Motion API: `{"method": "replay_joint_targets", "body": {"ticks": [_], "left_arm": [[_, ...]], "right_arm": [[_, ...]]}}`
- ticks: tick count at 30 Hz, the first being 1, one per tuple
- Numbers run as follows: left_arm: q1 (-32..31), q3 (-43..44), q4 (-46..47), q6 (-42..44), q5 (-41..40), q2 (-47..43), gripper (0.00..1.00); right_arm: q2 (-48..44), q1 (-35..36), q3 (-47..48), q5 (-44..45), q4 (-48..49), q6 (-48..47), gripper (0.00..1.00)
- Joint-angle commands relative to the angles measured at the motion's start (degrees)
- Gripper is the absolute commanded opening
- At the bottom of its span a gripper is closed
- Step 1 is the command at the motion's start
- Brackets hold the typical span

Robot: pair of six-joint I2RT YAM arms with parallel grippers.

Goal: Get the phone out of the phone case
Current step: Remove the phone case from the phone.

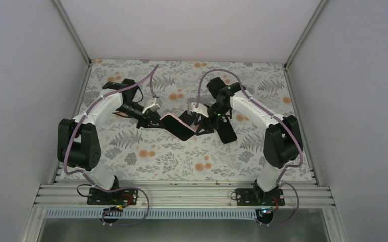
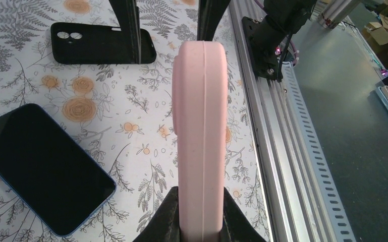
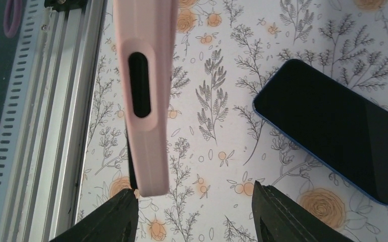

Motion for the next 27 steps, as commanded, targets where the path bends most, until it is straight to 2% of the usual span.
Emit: {"method": "replay_joint_targets", "body": {"ticks": [1, 13, 27], "left_arm": [[0.3, 0.4, 0.0, 1.7, 4.6, -1.5, 0.02], [0.4, 0.4, -0.7, 2.3, 4.9, -1.6, 0.02], [0.3, 1.6, -6.1, 7.4, 7.2, -0.1, 0.02]], "right_arm": [[-0.6, 0.8, -0.4, -1.2, -0.4, -0.4, 0.58], [0.7, 0.1, -0.1, 0.0, 1.1, -0.2, 0.57], [3.3, -0.1, 3.4, 2.6, 6.9, 4.9, 0.54]]}}
